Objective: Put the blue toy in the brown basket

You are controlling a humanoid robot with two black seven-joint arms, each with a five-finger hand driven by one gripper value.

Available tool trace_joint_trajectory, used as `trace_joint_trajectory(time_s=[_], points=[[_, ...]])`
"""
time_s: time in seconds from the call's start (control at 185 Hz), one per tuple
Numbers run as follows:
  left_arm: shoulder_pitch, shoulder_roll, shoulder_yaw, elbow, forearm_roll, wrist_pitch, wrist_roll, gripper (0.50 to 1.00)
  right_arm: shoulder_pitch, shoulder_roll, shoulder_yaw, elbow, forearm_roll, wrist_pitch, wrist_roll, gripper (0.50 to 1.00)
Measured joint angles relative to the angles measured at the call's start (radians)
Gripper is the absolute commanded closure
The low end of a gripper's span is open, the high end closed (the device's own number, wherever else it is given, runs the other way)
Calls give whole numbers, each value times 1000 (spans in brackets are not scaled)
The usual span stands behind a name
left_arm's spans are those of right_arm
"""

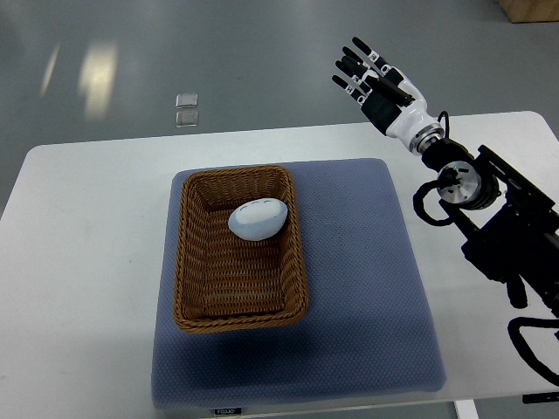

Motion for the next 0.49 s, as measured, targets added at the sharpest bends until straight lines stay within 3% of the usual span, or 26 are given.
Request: trace_joint_trajectory(time_s=[0.491], points=[[0, 0, 0, -3, 1, 0, 0, 500, -80, 45, 10, -71, 26, 58, 26, 595]])
